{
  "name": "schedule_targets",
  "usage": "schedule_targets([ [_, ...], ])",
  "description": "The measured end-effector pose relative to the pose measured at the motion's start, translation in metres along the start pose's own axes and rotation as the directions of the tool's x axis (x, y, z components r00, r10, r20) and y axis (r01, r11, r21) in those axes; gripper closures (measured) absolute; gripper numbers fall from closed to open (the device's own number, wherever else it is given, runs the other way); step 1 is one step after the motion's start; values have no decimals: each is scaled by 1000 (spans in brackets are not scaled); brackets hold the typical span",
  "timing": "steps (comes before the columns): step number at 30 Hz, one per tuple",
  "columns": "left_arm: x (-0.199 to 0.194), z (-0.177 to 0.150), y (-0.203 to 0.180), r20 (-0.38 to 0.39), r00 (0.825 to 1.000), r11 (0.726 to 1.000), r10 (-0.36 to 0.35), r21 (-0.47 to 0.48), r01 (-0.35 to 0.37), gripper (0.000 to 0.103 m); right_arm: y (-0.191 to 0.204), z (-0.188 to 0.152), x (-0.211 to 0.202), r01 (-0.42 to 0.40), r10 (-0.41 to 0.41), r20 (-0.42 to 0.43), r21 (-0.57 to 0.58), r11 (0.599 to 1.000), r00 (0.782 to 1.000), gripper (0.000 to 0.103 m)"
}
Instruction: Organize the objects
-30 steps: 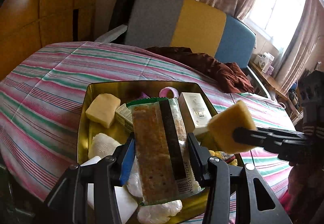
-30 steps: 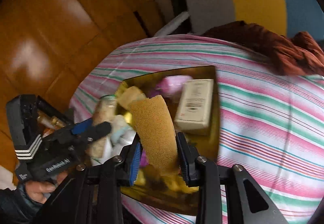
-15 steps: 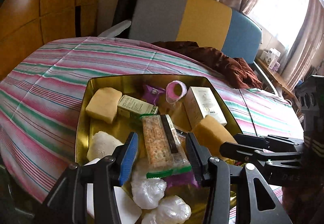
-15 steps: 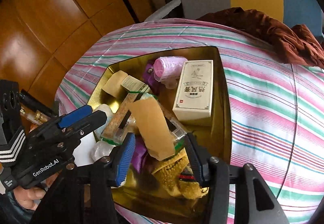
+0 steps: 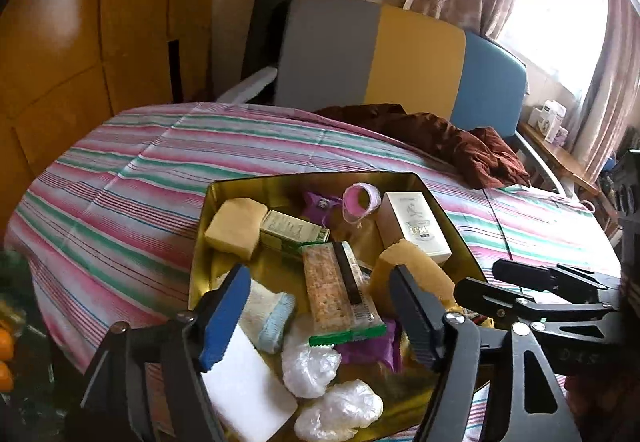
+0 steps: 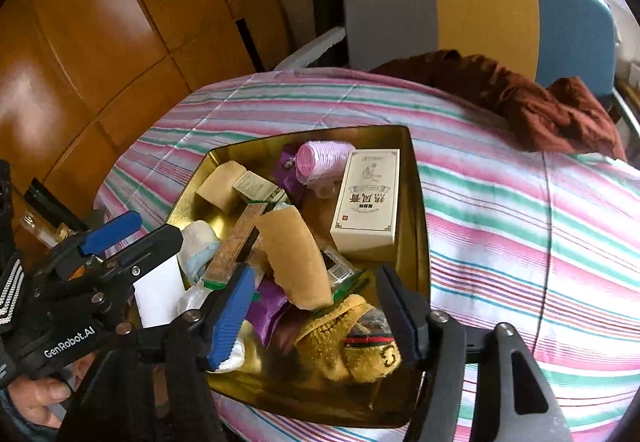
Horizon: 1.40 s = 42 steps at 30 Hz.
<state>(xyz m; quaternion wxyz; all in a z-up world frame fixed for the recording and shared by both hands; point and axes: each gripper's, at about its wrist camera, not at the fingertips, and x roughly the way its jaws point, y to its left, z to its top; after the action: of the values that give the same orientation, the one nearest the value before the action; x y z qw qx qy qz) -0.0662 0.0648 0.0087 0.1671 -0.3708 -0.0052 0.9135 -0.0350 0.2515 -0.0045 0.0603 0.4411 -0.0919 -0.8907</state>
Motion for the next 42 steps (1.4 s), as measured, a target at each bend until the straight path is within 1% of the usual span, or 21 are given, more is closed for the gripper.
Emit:
schedule_targets([
  [1, -2, -1, 0, 4, 1000, 1000, 5, 0, -5, 28, 1, -1, -2, 8, -8, 7, -5, 1000, 1000, 35],
  [3, -6, -2, -2, 12, 1000, 1000, 27, 7, -27, 19, 5, -4, -4, 24, -24, 18, -13, 1000, 1000, 35],
  [7, -13, -6, -4, 23, 999, 999, 46, 5, -46, 12, 9, -14, -11, 75, -74, 45, -13, 997, 996, 32],
  [10, -19, -10, -6, 24, 998, 998, 63, -3, -62, 2, 9, -22, -18, 109, -109, 68, 0, 994, 992, 32],
  [11, -21, -11, -7, 28, 998, 998, 62, -7, -62, 0, 9, -25, -19, 124, -124, 76, 2, 992, 989, 32],
  [13, -25, -13, -9, 34, 997, 998, 67, -12, -67, 0, 11, -33, -25, 160, -160, 97, 4, 987, 982, 32],
  [16, -30, -15, -15, 42, 993, 994, 113, -3, -113, 0, 11, -43, -32, 189, -189, 118, 9, 982, 975, 32],
  [19, -32, -18, -19, 31, 987, 988, 155, -4, -155, 0, 11, -51, -38, 196, -196, 126, 11, 981, 973, 32],
  [21, -35, -20, -20, 32, 987, 987, 159, -8, -159, 0, 10, -52, -38, 199, -199, 126, 14, 980, 972, 32],
  [23, -41, -23, -21, 54, 986, 987, 159, -9, -159, 0, 9, -53, -39, 198, -199, 128, 17, 980, 972, 32],
  [25, -46, -24, -23, 89, 979, 982, 186, 1, -187, 0, 10, -54, -40, 194, -195, 130, 20, 981, 972, 32],
  [26, -48, -24, -23, 94, 978, 982, 188, 5, -189, 0, 11, -54, -40, 192, -193, 131, 19, 981, 972, 32],
  [29, -51, -24, -19, 88, 983, 987, 163, -22, -161, 0, 15, -54, -40, 188, -187, 133, 9, 982, 973, 32],
  [31, -53, -25, -19, 94, 981, 985, 170, -32, -167, 0, 17, -54, -40, 186, -185, 134, 5, 982, 974, 32],
  [35, -55, -27, -18, 92, 985, 989, 144, -40, -141, 1, 20, -54, -40, 188, -187, 137, 1, 982, 973, 32],
  [42, -53, -32, -20, 89, 987, 991, 132, -35, -130, 0, 22, -54, -37, 190, -188, 130, -2, 982, 973, 32],
])
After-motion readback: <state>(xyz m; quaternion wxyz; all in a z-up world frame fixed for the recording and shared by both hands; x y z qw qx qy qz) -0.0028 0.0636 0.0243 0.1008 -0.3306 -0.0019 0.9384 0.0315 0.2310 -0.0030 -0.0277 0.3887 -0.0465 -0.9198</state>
